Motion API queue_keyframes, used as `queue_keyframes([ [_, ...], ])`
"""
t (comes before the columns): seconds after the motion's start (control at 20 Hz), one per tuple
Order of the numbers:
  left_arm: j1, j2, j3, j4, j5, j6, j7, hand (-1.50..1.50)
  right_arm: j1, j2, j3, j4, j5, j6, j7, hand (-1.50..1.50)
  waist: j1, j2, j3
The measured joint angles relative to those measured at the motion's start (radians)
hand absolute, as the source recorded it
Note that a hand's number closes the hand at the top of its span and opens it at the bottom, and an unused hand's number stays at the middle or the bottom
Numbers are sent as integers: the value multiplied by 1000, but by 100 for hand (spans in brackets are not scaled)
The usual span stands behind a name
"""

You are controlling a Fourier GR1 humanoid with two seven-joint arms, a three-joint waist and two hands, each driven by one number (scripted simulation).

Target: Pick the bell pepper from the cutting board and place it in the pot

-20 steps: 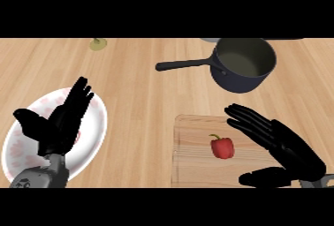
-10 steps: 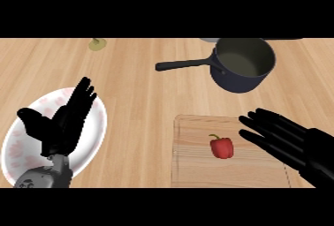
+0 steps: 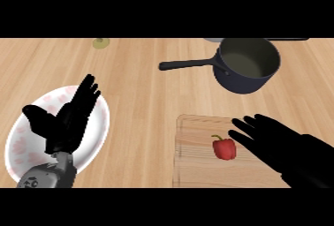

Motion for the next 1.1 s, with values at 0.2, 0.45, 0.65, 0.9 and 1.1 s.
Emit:
queue_keyframes([
  [0.2, 14, -10, -4, -11, -9, -4, -4, 0, -52, 96, 53, 17, 26, 64, 135, -150, 2, 0, 1],
  [0.45, 14, -8, 16, -13, -7, -18, 3, 0, -35, 150, 103, 71, 112, 113, 161, -150, 1, 1, 2],
  [0.65, 18, -6, 23, -43, -5, -26, 28, 0, -27, 175, 135, 113, 206, 136, 164, -150, 0, 1, 2],
  [0.9, 2, -15, 42, -25, -11, -35, 26, 0, 18, 232, 156, 149, 323, 116, 132, -150, -2, 1, 2],
  [1.1, 17, -33, 31, -31, -27, -35, 27, 0, 40, 288, 167, 189, 397, 80, 91, -150, -2, 1, 2],
])
